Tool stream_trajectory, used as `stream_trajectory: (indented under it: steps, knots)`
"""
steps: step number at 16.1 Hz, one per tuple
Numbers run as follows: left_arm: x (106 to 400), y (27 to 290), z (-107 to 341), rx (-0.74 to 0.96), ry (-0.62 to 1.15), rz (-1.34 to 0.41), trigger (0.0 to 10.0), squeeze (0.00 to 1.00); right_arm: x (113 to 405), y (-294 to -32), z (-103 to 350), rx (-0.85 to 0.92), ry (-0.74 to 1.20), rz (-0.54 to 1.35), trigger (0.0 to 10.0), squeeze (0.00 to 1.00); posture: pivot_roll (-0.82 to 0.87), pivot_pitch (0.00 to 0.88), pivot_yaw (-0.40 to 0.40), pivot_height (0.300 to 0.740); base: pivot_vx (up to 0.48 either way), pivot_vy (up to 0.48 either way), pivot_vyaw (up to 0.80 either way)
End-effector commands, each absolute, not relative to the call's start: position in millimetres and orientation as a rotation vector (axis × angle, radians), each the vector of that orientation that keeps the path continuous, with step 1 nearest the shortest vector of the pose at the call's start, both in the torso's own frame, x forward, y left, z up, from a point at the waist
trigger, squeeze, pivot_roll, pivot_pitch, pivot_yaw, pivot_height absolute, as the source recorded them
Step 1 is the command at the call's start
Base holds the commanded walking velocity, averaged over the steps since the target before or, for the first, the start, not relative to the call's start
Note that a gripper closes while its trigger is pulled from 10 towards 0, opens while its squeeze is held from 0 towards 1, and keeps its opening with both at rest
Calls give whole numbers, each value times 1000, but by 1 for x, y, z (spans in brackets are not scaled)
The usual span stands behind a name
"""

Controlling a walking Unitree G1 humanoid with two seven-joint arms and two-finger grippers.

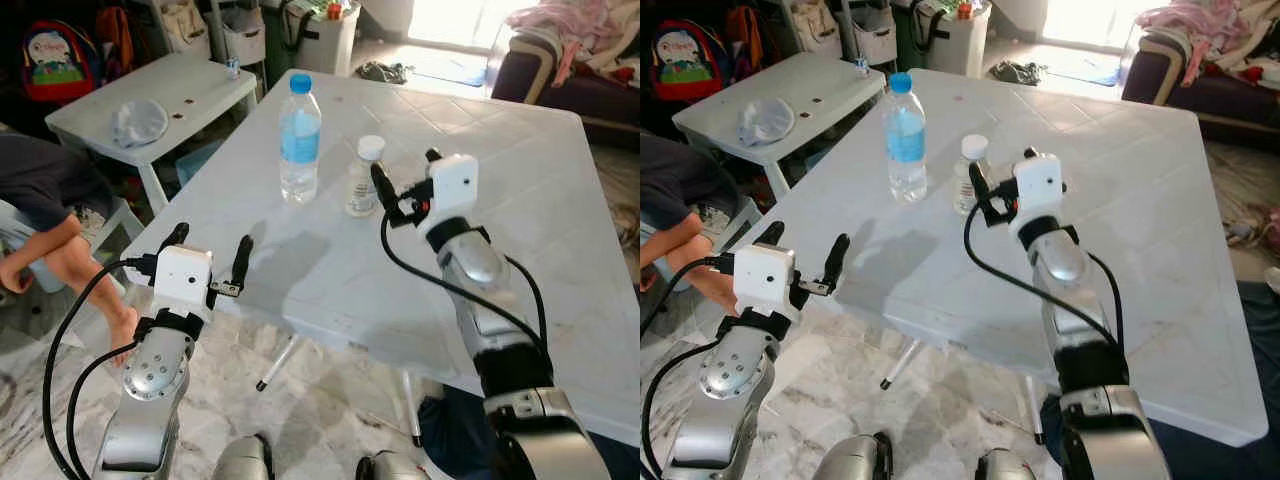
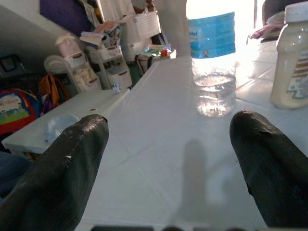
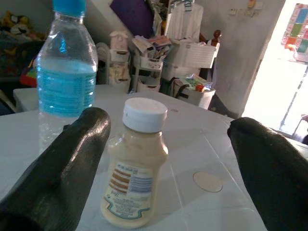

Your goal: Restocking fridge

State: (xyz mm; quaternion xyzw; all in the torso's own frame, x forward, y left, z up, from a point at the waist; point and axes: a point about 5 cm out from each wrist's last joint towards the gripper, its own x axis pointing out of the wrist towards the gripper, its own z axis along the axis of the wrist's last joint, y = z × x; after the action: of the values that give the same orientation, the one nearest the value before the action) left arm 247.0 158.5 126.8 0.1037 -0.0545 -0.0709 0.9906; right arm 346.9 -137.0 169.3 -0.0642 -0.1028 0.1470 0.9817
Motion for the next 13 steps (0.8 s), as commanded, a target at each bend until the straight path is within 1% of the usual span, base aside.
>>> stream_trajectory:
  steps: [1, 6, 9, 10, 11, 12, 13]
  knots:
    - [245, 160, 129, 219, -105, -145, 10000, 0, 351, -139, 175, -118, -225, 295, 10000, 0, 117, 101, 20, 740, 0, 0, 0]
    - [242, 163, 129, 244, -75, -138, 10000, 0, 360, -139, 178, -95, -223, 294, 10000, 0, 137, 116, 35, 740, 0, 0, 0]
    - [240, 162, 129, 243, -69, -152, 10000, 0, 363, -144, 180, -99, -232, 280, 10000, 0, 138, 116, 37, 740, 0, 0, 0]
    - [240, 162, 130, 250, -72, -156, 10000, 0, 359, -148, 180, -75, -239, 263, 10000, 0, 135, 112, 36, 740, 0, 0, 0]
    - [239, 162, 130, 247, -73, -154, 10000, 0, 347, -151, 174, -60, -240, 252, 10000, 0, 124, 101, 34, 740, 0, 0, 0]
    - [238, 163, 130, 244, -71, -153, 10000, 0, 344, -151, 172, -63, -244, 253, 10000, 0, 122, 99, 34, 740, 0, 0, 0]
    - [236, 166, 128, 237, -66, -149, 10000, 0, 313, -152, 157, -47, -246, 218, 10000, 0, 96, 81, 42, 740, 0, 0, 0]
